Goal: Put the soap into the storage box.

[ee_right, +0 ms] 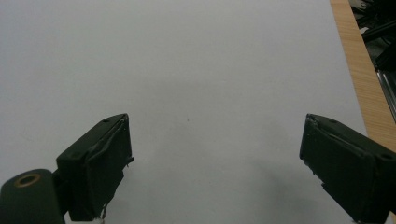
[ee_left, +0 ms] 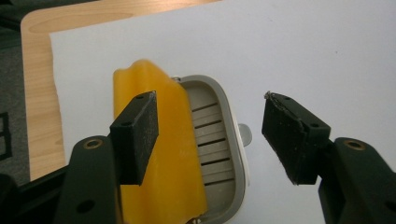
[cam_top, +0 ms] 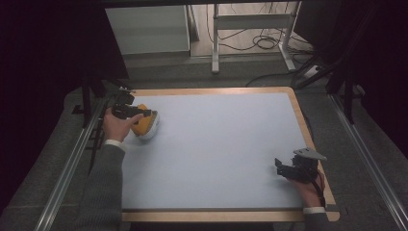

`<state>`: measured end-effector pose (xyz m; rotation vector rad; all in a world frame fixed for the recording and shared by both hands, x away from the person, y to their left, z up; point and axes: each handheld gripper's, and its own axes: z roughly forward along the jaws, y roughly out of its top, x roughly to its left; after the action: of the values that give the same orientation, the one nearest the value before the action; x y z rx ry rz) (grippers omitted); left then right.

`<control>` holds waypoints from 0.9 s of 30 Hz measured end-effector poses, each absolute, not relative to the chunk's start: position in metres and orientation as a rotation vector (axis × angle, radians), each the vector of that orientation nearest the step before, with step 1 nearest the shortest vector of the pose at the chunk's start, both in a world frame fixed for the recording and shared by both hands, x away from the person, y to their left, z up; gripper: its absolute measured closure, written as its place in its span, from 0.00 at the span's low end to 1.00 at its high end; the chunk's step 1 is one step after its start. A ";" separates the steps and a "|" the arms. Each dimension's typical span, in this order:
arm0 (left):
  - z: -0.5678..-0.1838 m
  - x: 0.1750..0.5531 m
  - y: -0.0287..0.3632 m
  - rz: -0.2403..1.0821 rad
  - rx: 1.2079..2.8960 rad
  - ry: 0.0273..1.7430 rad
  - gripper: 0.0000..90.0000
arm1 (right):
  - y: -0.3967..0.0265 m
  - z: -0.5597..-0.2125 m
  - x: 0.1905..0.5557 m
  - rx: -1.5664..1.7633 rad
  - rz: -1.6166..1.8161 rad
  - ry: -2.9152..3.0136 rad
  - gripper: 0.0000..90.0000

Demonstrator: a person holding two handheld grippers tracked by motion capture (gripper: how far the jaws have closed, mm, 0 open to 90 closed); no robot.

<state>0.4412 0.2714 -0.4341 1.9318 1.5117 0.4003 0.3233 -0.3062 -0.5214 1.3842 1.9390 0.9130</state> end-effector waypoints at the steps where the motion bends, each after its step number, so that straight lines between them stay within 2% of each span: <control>1: -0.434 0.439 0.271 0.399 1.933 1.501 0.40 | -0.306 -0.521 0.323 1.384 0.913 1.939 0.10; 12: -0.439 0.416 0.257 0.313 1.972 1.340 0.37 | -0.307 -0.520 0.323 1.383 0.918 1.932 0.10; 18: -0.449 0.388 0.237 0.309 2.010 1.216 0.36 | -0.307 -0.519 0.321 1.380 0.918 1.928 0.10; 27: -0.470 0.358 0.220 0.262 2.035 1.136 0.36 | -0.307 -0.518 0.320 1.377 0.919 1.928 0.10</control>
<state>0.3585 0.2197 -0.4705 2.0346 1.1355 0.2616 0.3204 -0.3069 -0.5180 1.3774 1.9281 0.9186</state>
